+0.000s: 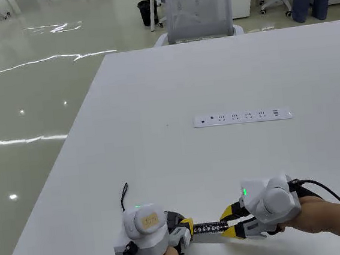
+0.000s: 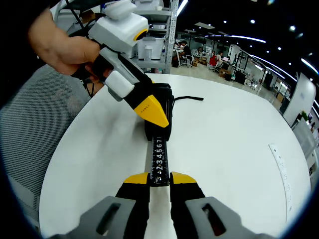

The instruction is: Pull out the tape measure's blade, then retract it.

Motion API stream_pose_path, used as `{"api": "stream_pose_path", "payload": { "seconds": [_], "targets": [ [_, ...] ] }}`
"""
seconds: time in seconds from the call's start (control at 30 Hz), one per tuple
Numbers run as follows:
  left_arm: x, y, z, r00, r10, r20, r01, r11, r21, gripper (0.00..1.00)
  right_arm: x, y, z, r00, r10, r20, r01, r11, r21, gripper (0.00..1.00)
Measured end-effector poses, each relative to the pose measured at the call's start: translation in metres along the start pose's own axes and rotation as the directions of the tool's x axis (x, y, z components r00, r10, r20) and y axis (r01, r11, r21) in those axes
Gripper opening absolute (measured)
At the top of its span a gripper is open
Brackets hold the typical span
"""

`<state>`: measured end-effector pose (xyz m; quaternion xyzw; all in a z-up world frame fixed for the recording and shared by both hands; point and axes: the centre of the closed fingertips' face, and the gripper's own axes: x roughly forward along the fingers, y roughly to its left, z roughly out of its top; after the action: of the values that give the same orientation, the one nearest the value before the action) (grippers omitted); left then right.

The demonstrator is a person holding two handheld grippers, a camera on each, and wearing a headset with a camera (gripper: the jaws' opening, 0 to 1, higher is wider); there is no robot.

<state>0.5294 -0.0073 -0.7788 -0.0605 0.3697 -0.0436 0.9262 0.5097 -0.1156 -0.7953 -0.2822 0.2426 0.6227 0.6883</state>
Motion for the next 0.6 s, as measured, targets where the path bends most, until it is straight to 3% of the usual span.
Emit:
{"api": "stream_pose_path", "payload": {
  "seconds": [0.6],
  "targets": [
    [0.0005,-0.0008,-0.0004,1.0,-0.002,0.002,0.002,1.0,0.003,0.58,0.0086,0.0013,0.0042,1.0,-0.002,-0.001,0.002,1.0,0.008,0.14]
  ]
}}
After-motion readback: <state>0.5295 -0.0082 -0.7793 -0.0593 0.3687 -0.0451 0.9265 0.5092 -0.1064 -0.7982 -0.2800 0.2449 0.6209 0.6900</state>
